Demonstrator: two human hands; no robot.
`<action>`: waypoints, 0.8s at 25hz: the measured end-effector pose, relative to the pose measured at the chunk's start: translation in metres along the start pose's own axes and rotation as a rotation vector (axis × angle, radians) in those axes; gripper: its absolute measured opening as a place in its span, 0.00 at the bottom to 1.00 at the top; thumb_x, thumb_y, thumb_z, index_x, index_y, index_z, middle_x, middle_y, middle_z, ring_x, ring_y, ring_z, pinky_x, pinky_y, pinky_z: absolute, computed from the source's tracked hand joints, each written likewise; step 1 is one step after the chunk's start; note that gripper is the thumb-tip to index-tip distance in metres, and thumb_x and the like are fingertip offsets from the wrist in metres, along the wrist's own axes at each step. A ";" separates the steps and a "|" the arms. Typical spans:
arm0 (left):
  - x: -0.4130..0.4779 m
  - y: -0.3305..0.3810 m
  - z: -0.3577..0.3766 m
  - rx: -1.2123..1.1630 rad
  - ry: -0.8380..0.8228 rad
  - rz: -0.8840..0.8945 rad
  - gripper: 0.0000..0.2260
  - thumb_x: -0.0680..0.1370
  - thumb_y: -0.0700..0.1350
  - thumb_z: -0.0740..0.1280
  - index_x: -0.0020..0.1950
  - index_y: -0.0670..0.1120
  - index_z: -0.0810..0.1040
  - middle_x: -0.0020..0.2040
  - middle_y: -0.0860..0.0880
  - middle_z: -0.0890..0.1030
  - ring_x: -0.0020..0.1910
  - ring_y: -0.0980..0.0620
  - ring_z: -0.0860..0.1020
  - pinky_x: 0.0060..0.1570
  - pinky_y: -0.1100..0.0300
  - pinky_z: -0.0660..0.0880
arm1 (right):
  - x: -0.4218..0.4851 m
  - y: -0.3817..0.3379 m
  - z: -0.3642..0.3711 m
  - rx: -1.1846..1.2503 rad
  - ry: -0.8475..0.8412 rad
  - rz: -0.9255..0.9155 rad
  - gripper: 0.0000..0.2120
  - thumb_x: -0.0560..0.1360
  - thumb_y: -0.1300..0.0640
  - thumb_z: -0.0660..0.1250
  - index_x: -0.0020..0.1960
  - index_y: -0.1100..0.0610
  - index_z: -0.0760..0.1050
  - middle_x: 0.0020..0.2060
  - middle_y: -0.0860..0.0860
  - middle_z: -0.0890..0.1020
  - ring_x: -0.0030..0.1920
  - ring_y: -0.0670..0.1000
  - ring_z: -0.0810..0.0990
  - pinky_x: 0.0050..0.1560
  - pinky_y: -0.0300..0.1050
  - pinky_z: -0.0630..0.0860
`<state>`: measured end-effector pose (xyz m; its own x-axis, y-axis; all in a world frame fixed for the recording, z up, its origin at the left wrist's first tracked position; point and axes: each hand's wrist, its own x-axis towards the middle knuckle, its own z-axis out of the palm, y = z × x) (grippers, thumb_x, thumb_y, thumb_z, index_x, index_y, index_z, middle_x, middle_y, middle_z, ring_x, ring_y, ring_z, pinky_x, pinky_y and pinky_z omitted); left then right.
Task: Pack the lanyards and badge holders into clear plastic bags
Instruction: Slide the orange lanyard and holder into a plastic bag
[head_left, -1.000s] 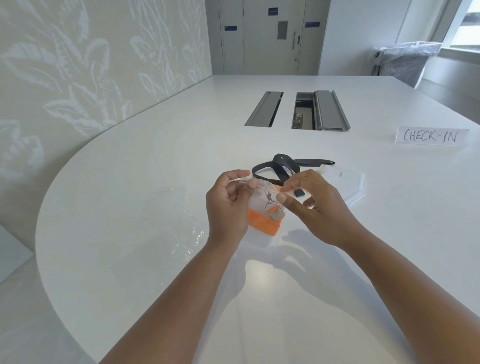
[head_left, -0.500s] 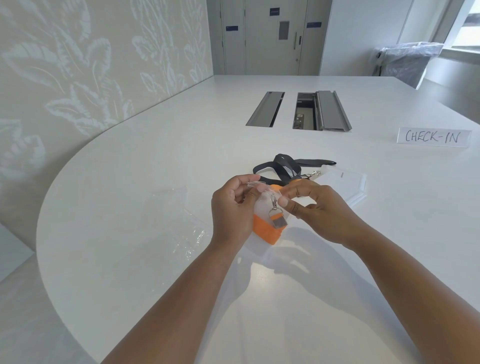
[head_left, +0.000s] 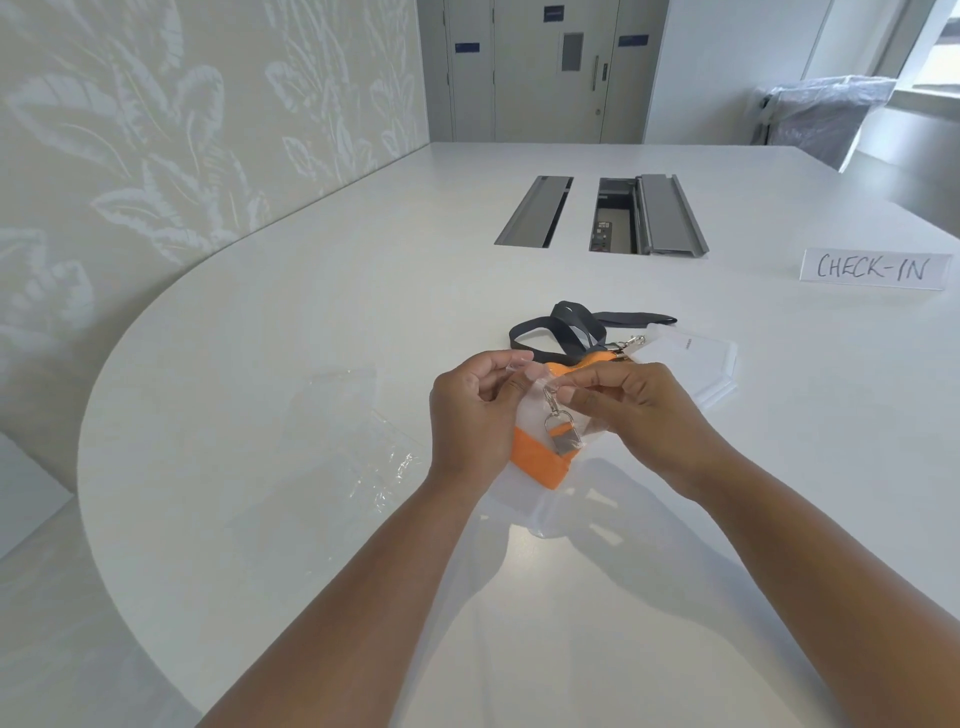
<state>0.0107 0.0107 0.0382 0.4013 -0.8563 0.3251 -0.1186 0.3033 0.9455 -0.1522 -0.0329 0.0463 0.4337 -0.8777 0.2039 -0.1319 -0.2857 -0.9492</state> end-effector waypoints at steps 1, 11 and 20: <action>0.000 -0.001 0.000 0.010 -0.004 -0.005 0.03 0.75 0.40 0.73 0.48 0.46 0.83 0.40 0.51 0.87 0.40 0.54 0.85 0.45 0.65 0.78 | 0.000 0.000 -0.001 -0.003 -0.015 0.011 0.06 0.77 0.59 0.71 0.51 0.55 0.86 0.45 0.50 0.87 0.48 0.50 0.83 0.43 0.41 0.79; 0.003 -0.001 -0.001 0.129 -0.028 -0.135 0.06 0.76 0.41 0.71 0.52 0.50 0.83 0.43 0.54 0.84 0.45 0.54 0.83 0.46 0.60 0.79 | 0.001 -0.004 -0.009 -0.012 0.052 0.036 0.05 0.73 0.58 0.75 0.45 0.60 0.84 0.40 0.54 0.87 0.41 0.51 0.85 0.47 0.42 0.80; 0.002 -0.001 -0.004 0.222 0.049 -0.089 0.05 0.76 0.41 0.71 0.49 0.50 0.84 0.40 0.60 0.82 0.39 0.60 0.82 0.36 0.72 0.74 | 0.003 -0.005 -0.024 -0.211 0.033 0.126 0.16 0.72 0.67 0.74 0.56 0.54 0.76 0.35 0.50 0.86 0.37 0.50 0.85 0.46 0.46 0.83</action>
<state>0.0152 0.0100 0.0382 0.4624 -0.8524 0.2440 -0.2755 0.1235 0.9533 -0.1717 -0.0435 0.0574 0.3728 -0.9227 0.0982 -0.3678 -0.2442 -0.8973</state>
